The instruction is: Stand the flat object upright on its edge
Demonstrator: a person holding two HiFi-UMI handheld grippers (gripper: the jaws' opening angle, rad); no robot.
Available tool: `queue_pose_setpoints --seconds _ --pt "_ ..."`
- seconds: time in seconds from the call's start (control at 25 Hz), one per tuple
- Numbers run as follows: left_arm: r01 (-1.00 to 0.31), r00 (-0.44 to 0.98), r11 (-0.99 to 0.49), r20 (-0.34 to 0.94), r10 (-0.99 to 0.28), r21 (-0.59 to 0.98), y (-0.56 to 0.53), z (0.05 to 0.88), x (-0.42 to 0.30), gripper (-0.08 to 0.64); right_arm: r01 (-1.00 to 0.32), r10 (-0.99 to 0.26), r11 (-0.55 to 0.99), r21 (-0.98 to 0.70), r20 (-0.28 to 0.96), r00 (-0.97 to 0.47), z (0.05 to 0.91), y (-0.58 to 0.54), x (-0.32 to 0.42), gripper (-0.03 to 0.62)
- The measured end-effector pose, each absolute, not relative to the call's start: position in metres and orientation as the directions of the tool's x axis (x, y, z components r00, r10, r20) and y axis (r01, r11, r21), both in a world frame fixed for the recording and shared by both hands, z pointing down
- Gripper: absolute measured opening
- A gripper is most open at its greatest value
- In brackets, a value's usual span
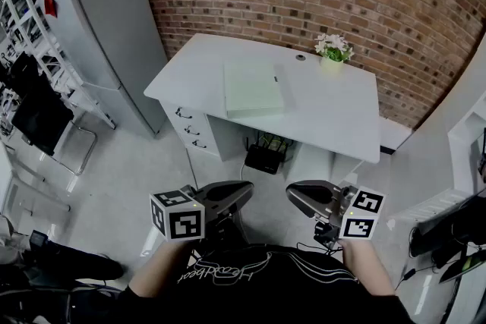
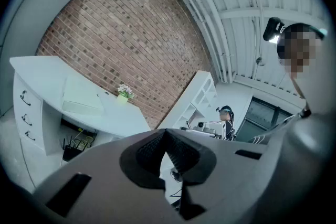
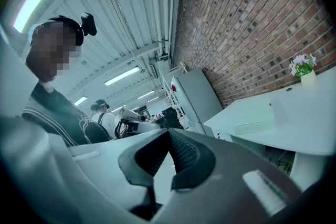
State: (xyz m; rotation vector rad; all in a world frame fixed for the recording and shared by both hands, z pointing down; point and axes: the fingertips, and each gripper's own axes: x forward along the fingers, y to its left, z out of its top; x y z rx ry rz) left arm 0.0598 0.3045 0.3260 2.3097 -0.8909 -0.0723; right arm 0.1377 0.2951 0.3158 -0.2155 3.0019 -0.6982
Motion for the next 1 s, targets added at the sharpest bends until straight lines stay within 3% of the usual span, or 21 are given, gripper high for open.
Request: queue_pose_setpoints --seconds 0.56,0.84,1.0 --pt "-0.612 0.722 -0.485 0.191 -0.665 0.624 0.288 0.334 0.02 0.003 -0.121 -0.136 0.878 -0.464 0.001 -0.991 0.325 0.273 0.106 0.006" --pt "-0.557 0.745 -0.464 0.167 -0.646 0.688 0.243 0.347 -0.008 0.003 -0.159 -0.156 0.855 -0.494 0.049 -0.987 0.345 0.235 0.079 0.006" --pt "-0.568 0.744 -0.429 0.214 -0.633 0.702 0.206 0.361 -0.026 0.003 -0.18 -0.178 0.816 -0.55 0.058 -0.982 0.357 0.2 0.065 0.006"
